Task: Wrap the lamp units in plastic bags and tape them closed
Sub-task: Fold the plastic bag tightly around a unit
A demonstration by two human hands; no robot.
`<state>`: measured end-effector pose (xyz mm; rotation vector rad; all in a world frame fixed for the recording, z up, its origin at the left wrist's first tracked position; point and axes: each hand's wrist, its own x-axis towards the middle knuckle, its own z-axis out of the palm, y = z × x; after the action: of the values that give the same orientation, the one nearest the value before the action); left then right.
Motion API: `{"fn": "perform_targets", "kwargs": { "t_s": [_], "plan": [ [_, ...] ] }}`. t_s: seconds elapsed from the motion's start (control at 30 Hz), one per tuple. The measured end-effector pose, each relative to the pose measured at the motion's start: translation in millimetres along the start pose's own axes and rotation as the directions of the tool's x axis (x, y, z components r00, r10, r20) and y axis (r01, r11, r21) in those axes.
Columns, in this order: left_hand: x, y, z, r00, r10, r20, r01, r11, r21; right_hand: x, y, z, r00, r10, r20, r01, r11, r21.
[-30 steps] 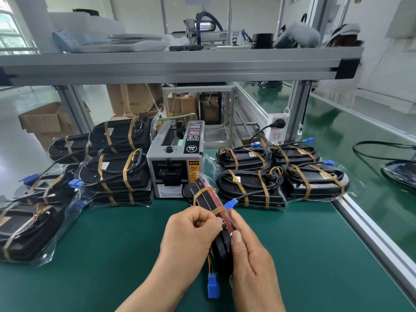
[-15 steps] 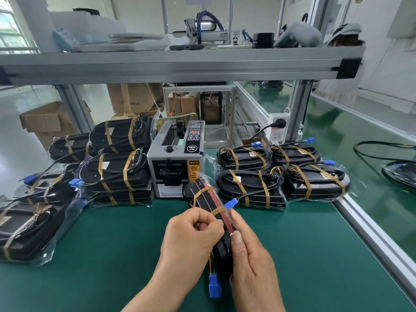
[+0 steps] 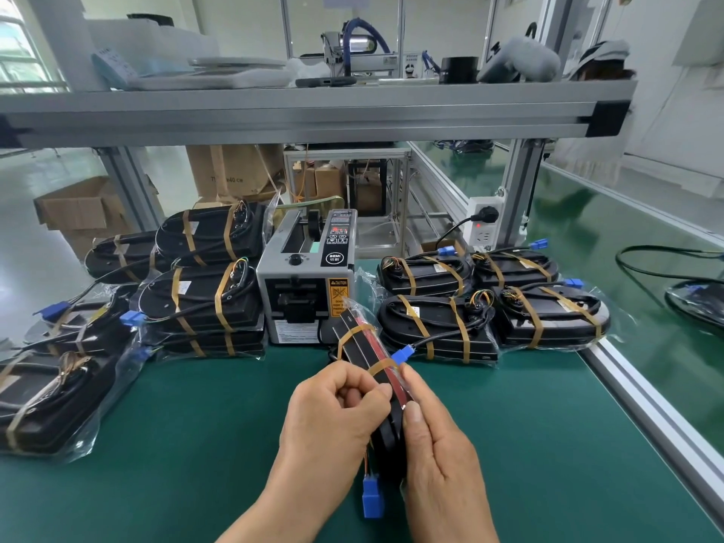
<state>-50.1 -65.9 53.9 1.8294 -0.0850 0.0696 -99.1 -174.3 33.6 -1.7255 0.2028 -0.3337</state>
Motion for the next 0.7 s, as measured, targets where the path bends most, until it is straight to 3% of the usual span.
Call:
{"fn": "perform_targets", "kwargs": {
  "t_s": [0.27,0.53,0.7],
  "plan": [
    [8,4,10,0.992,-0.113,-0.057,0.104,0.986,-0.130,0,-3,-2,1.000,0.003,0.002,-0.003,1.000,-0.022],
    [4,-2,4,0.994,-0.045,0.101,0.053,0.996,-0.077,0,-6,-6,0.999,0.041,-0.008,-0.041,0.999,0.026],
    [2,-1,0,0.991,-0.068,0.116,0.083,0.989,-0.124,-2,-6,-7,0.999,0.032,0.014,-0.032,0.999,0.005]
  ]
}}
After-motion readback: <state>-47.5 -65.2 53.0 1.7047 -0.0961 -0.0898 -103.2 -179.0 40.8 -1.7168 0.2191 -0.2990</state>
